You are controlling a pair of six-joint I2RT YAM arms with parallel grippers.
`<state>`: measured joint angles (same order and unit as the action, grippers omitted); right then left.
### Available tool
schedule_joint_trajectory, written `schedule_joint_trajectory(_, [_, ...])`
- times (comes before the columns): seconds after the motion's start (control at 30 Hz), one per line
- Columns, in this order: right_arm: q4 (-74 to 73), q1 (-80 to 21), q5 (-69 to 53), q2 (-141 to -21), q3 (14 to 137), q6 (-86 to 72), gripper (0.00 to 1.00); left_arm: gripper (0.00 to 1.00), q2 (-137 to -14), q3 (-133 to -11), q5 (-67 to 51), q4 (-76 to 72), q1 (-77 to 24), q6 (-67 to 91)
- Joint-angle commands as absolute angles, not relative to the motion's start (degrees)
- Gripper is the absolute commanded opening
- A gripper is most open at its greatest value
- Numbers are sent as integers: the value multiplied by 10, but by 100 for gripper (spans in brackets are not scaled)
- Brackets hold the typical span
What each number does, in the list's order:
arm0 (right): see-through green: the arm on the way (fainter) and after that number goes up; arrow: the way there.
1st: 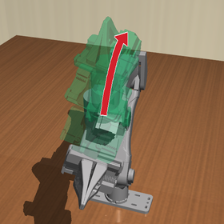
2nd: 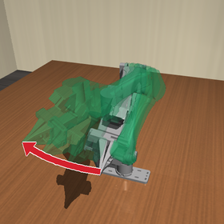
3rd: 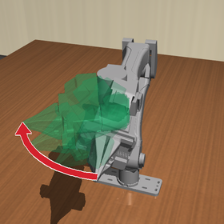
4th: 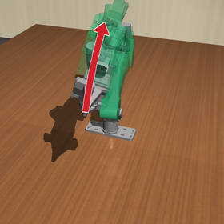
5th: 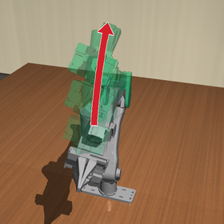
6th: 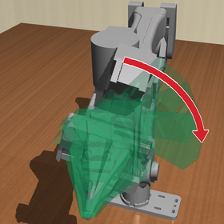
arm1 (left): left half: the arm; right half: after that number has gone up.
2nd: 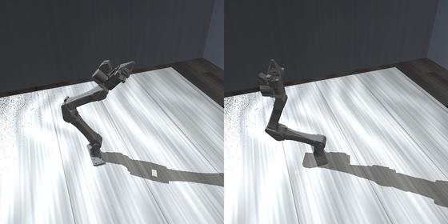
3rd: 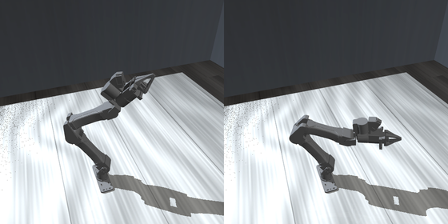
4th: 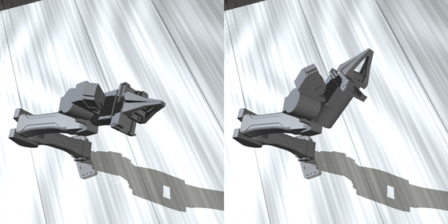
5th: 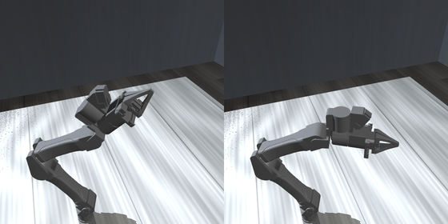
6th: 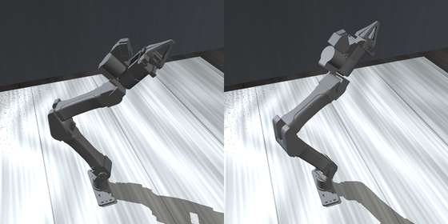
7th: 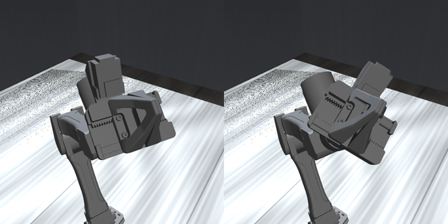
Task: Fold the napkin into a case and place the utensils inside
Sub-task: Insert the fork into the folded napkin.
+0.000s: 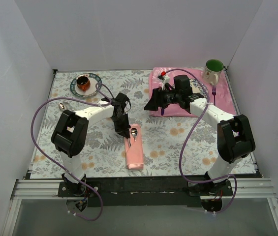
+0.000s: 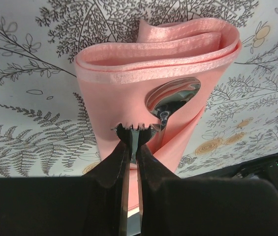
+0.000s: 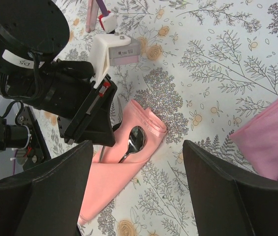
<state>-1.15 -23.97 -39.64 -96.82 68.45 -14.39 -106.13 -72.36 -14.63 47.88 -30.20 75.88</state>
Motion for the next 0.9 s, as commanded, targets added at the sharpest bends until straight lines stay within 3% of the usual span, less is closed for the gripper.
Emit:
schedule_joint_trajectory(0.0, [16, -235, -409, -964, 681, -144, 81, 1, -1020, -706, -164, 484, -313, 769])
schedule_joint_trajectory(0.27, [18, -234, -410, -966, 680, -149, 81, 5, -1012, -691, -177, 479, -316, 776])
schedule_joint_trajectory(0.33, [18, -234, -409, -968, 681, -149, 81, 19, -1012, -695, -177, 481, -317, 775])
schedule_joint_trajectory(0.5, [17, -232, -410, -969, 686, -149, 81, 37, -1002, -702, -171, 486, -314, 759])
schedule_joint_trajectory(0.67, [15, -231, -411, -968, 689, -146, 81, 32, -971, -743, -180, 485, -290, 729])
schedule_joint_trajectory(0.87, [11, -229, -417, -970, 693, -142, 81, 26, -947, -824, -242, 446, -212, 537])
